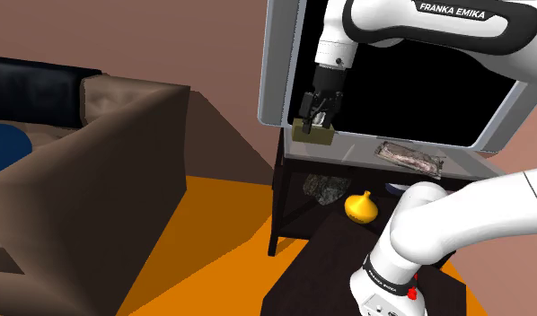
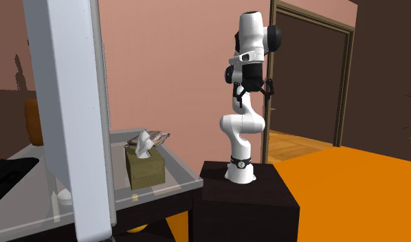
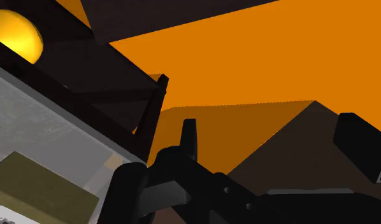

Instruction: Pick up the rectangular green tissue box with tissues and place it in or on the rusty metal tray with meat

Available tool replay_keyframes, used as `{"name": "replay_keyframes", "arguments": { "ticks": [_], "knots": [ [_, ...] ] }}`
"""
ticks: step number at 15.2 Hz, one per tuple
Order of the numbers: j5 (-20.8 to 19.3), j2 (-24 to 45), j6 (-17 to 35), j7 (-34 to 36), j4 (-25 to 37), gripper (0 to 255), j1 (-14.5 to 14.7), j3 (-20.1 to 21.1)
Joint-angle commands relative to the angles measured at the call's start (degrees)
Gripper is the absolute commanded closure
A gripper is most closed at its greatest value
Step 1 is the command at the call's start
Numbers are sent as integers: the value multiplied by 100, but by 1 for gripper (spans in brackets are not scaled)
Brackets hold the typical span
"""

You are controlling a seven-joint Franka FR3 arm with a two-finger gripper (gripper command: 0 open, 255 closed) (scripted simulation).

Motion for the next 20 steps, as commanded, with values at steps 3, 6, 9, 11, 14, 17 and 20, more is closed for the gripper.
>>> {"name": "replay_keyframes", "arguments": {
  "ticks": [3, 6, 9, 11, 14, 17, 20],
  "knots": [
    [-313, 110, 87, -341, -62, 0, -40, -128],
    [-783, 312, 258, -838, -119, 0, -109, -317],
    [-1247, 558, 472, -1311, -131, 0, -186, -503],
    [-1551, 746, 635, -1611, -112, 0, -236, -627],
    [-1992, 1062, 908, -2037, -42, 0, -316, -806],
    [-2411, 1416, 1205, -2436, 79, 0, -398, -978],
    [-2804, 1806, 1519, -2807, 253, 0, -480, -1140]
  ]
}}
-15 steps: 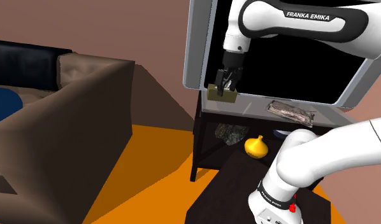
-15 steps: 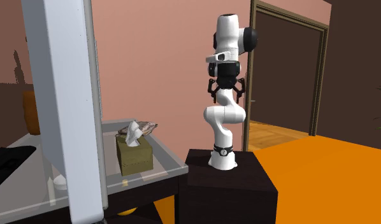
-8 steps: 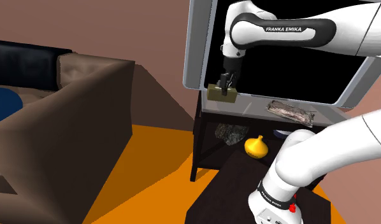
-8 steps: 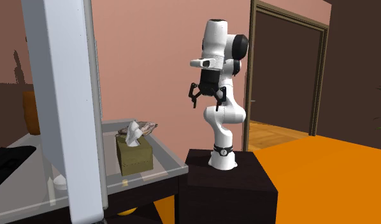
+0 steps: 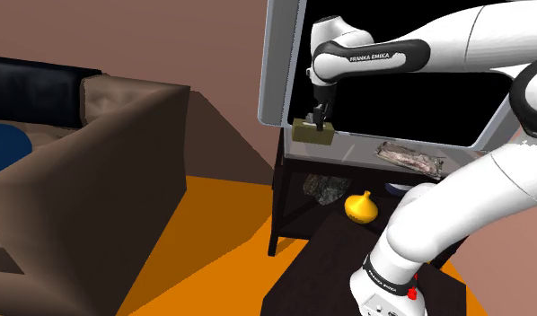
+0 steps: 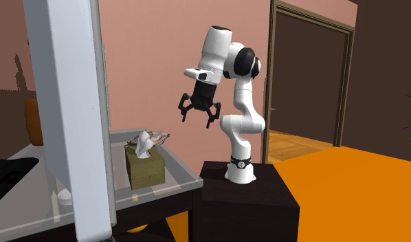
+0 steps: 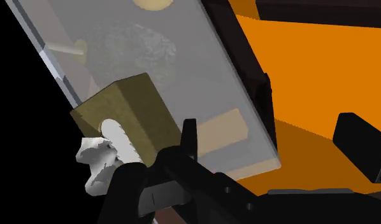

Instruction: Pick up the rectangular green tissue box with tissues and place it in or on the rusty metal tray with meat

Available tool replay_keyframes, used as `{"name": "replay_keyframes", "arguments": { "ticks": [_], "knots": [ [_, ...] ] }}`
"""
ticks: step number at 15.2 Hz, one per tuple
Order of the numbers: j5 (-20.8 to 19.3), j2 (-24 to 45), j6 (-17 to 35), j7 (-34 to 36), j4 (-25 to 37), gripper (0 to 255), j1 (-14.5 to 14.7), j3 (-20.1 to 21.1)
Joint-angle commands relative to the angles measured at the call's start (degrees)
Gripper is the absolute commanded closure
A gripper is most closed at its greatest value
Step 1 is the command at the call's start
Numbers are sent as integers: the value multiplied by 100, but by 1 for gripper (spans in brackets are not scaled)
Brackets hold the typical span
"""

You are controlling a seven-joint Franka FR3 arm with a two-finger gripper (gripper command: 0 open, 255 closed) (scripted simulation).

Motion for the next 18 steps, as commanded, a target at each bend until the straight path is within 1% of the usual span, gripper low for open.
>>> {"name": "replay_keyframes", "arguments": {
  "ticks": [1, 7, 12, 13, 18],
  "knots": [
    [-268, 227, 218, -231, 82, 0, -50, -92],
    [-940, 1111, 866, -888, 632, 0, -203, -380],
    [-1389, 1918, 1388, -1387, 1258, 0, -330, -581],
    [-1459, 2071, 1479, -1476, 1389, 0, -354, -613],
    [-1505, 2216, 1840, -1458, 1228, 0, -447, -722]
  ]
}}
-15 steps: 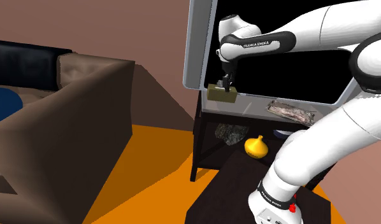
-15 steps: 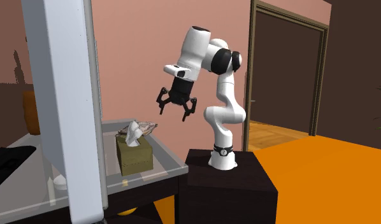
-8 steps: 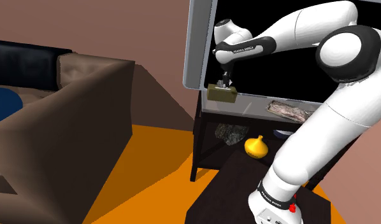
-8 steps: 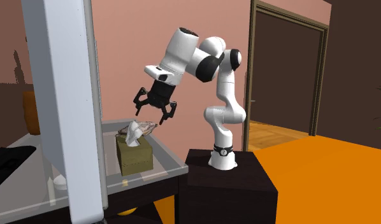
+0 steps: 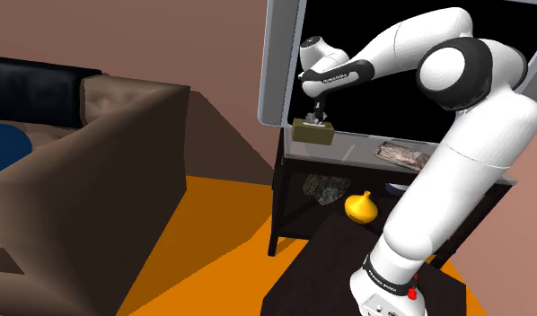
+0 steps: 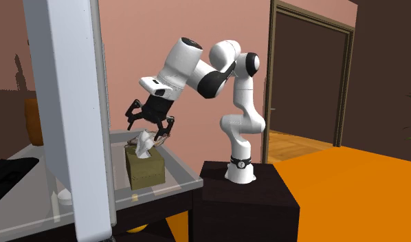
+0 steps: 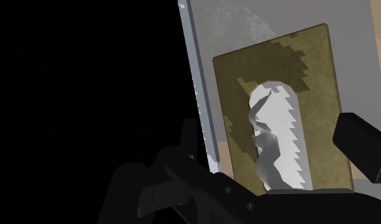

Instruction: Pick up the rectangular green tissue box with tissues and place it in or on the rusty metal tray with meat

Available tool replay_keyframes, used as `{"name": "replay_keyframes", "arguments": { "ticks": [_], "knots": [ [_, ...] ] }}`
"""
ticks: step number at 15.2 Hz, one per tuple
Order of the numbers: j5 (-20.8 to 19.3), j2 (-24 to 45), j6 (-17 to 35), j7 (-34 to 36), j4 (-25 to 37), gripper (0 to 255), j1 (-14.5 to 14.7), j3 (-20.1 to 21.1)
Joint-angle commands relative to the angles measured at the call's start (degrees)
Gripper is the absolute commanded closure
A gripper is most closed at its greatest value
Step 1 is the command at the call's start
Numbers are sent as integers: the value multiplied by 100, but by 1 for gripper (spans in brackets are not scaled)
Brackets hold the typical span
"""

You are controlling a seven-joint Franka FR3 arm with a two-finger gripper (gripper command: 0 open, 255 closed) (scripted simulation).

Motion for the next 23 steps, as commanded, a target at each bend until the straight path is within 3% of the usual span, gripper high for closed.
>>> {"name": "replay_keyframes", "arguments": {
  "ticks": [1, 11, 12, 23],
  "knots": [
    [-24, 67, 152, 15, -63, 0, -35, -41],
    [-38, 120, 264, 20, -105, 0, -65, -74],
    [-38, 120, 264, 20, -105, 255, -65, -74],
    [-3, 80, 140, -57, -3, 255, -54, -66]
  ]
}}
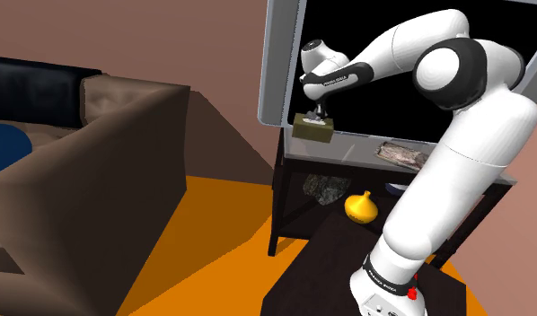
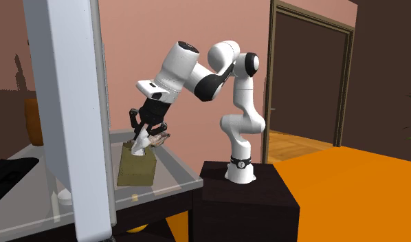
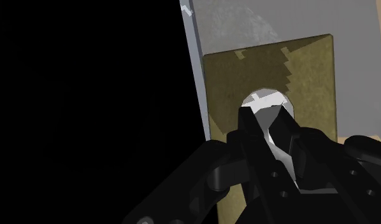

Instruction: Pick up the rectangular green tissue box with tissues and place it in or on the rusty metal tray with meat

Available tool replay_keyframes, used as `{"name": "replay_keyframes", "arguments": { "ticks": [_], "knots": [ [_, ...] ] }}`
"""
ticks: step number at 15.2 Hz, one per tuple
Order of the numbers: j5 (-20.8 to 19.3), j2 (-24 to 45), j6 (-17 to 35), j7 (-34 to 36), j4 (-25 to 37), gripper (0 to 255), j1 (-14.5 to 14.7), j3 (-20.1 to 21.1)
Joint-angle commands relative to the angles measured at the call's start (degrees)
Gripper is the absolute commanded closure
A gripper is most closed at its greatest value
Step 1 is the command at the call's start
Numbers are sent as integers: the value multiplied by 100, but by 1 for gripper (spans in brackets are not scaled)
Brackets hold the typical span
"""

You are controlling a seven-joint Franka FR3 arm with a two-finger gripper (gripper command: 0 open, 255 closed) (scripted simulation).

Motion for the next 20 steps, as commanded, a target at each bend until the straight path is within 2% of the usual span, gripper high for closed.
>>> {"name": "replay_keyframes", "arguments": {
  "ticks": [1, 20],
  "knots": [
    [36, -30, -117, -68, 92, 255, 13, 13],
    [323, -146, -1318, -784, 1344, 255, 87, 93]
  ]
}}
